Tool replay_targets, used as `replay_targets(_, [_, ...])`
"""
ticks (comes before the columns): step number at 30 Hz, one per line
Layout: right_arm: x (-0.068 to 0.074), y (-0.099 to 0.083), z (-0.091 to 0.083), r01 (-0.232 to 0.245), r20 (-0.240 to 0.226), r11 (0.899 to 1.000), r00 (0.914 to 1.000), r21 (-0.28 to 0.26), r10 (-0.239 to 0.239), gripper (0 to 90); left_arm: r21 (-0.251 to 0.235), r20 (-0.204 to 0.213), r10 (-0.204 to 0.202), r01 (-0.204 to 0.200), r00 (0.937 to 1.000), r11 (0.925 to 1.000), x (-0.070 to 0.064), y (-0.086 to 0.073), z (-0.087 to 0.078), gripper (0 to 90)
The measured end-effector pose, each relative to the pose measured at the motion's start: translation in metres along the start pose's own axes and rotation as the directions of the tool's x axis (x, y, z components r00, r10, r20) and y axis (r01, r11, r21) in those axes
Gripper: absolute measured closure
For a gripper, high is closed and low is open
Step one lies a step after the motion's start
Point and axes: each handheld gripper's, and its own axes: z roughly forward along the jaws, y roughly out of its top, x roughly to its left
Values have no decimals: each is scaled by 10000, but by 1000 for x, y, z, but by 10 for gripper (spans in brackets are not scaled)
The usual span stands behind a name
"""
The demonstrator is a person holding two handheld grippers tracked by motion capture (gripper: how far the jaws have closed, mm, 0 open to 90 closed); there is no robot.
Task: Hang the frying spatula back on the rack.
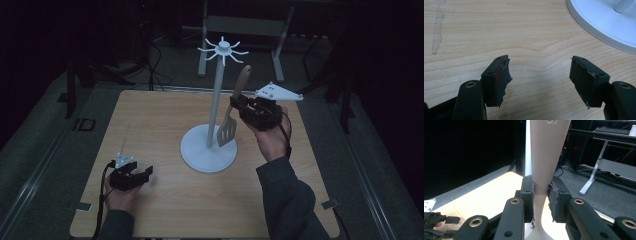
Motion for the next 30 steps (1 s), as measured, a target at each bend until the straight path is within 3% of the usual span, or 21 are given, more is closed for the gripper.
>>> replay_targets(30, [-3, 12, 11, 55, -73, 9996, 10000, 276, -53, 752, -32, 16, -15, 15, 10000, 10000, 1, 0, 0, 325])
